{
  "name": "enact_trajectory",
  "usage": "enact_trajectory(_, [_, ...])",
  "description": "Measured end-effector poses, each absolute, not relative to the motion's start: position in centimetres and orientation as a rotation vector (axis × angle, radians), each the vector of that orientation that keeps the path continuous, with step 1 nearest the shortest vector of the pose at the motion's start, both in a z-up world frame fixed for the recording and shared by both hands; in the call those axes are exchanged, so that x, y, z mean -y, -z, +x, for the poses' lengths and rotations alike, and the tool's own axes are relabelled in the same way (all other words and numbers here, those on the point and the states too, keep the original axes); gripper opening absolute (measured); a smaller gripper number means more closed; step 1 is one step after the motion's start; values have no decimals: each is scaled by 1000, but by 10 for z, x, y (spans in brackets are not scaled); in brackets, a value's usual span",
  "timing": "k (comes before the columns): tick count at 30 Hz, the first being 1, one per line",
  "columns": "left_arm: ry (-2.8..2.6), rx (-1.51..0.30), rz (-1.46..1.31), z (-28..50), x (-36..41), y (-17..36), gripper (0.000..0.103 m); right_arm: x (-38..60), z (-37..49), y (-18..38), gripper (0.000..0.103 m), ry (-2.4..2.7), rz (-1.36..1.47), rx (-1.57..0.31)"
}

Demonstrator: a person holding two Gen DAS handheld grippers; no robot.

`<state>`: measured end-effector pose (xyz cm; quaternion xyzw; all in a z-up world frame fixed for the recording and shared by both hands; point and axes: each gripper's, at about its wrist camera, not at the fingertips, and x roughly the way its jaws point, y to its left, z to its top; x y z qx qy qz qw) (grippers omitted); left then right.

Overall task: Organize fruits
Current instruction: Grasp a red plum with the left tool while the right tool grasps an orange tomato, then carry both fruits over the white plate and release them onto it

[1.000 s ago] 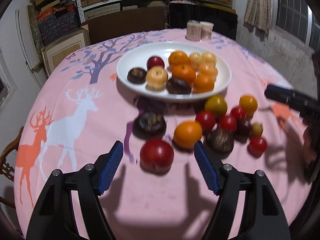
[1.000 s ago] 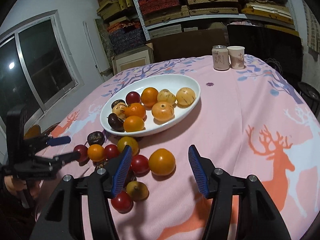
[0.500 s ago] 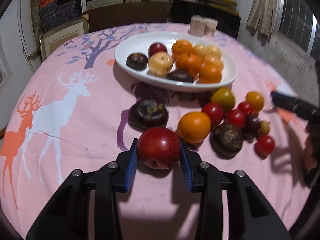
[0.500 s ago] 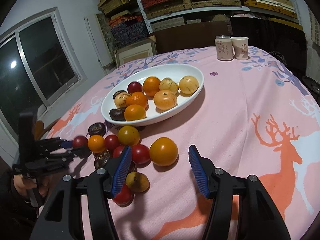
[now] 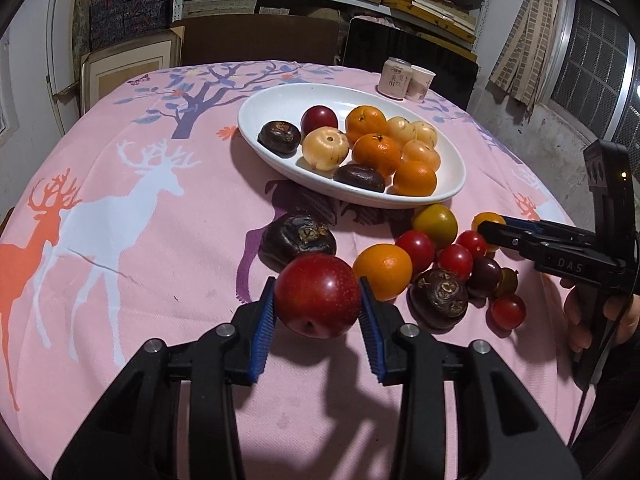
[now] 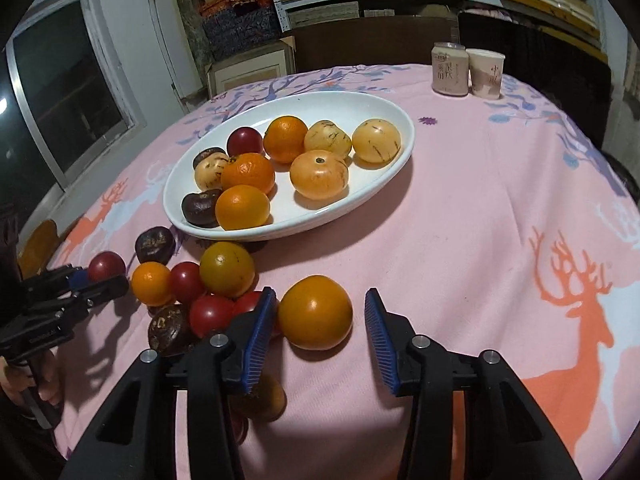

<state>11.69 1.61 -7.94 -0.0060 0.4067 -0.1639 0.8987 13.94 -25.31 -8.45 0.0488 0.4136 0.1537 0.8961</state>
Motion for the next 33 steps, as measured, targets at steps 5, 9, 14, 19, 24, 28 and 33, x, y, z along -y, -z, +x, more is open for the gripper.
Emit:
enact_trajectory(5, [339, -841, -20, 119, -17, 81, 38, 261, 133, 85, 37, -351, 164, -838])
enact_trajectory(9, [335, -823, -32, 116, -20, 78, 38, 267, 125, 76, 37, -373, 199, -784])
enact_trajectory(14, [342, -809, -17, 119, -16, 61, 38, 271, 120, 47, 37, -352, 194, -686])
enact_trajectory(19, [318, -766, 6, 153, -11, 18, 38, 278, 131, -14, 37, -304, 180, -521])
enact_trajectory(24, [308, -760, -33, 218, 1, -8, 38, 256, 177, -45, 37, -286, 90, -460])
enact_trajectory(28, [280, -831, -35, 267, 17, 11, 38, 230, 222, -27, 37, -286, 46, -536])
enact_trajectory(33, [264, -886, -37, 293, 28, 37, 38, 211, 260, 6, 37, -272, 19, -623])
